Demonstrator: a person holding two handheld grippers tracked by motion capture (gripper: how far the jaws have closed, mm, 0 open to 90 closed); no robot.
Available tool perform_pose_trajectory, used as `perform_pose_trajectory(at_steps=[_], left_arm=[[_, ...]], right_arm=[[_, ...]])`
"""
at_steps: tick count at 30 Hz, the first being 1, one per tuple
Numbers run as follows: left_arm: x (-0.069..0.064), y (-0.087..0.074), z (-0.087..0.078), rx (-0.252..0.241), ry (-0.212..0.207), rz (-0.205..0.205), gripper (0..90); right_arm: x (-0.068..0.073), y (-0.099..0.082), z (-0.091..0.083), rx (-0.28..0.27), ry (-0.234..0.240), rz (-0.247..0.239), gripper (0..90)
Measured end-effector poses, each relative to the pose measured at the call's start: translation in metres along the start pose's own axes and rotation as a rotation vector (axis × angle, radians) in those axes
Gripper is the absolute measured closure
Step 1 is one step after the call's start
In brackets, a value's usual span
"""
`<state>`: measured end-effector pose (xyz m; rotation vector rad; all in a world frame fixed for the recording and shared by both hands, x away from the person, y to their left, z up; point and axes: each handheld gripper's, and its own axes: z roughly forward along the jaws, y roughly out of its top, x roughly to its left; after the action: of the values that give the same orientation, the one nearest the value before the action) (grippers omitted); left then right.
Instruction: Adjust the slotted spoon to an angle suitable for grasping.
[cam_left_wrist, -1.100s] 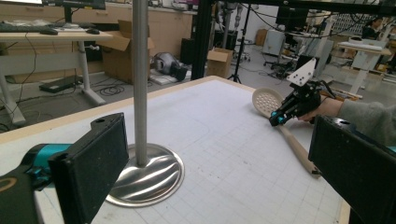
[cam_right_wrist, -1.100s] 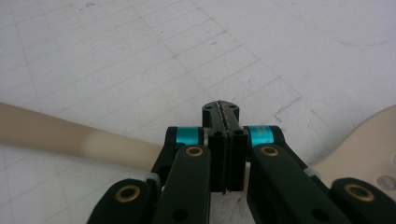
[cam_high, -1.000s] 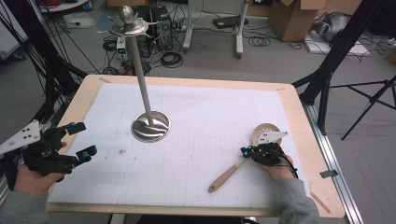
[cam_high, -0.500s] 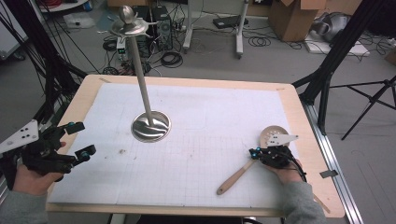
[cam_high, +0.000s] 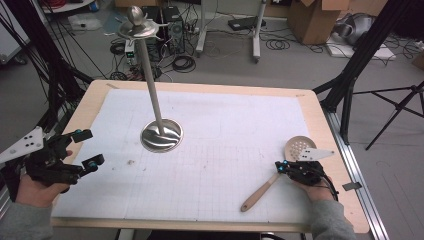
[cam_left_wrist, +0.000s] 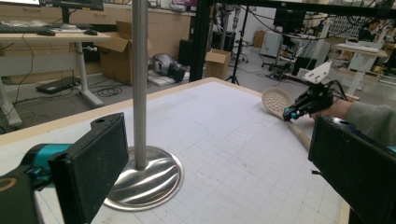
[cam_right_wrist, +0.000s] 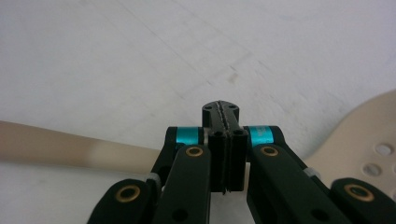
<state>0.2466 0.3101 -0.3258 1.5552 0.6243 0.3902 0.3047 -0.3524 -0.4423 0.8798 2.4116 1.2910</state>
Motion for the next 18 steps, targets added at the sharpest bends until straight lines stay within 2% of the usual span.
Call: perform_pose_trajectory(at_steps=[2, 5, 8, 14, 18], left_arm=[[0.001, 0.0, 0.001, -0.001, -0.001, -0.001, 5.3], [0.001, 0.001, 0.004, 0.002, -0.005, 0.0, 5.3], [0.0, 0.002, 0.007, 0.001, -0.012, 0.003, 5.4], [0.001, 0.002, 0.012, 0.004, -0.024, 0.001, 5.4], [0.002, 0.002, 0.015, 0.007, -0.027, -0.003, 5.3]], right_arm=[[0.004, -0.001, -0.006, -0.027, 0.032, 0.015, 90.0], [0.014, -0.003, -0.009, -0.032, 0.084, -0.01, 90.0], [0.025, -0.006, -0.009, -0.007, 0.107, -0.035, 90.0], [0.041, -0.006, -0.018, -0.052, 0.154, -0.062, 90.0], [0.05, -0.011, -0.021, -0.041, 0.192, -0.085, 90.0]])
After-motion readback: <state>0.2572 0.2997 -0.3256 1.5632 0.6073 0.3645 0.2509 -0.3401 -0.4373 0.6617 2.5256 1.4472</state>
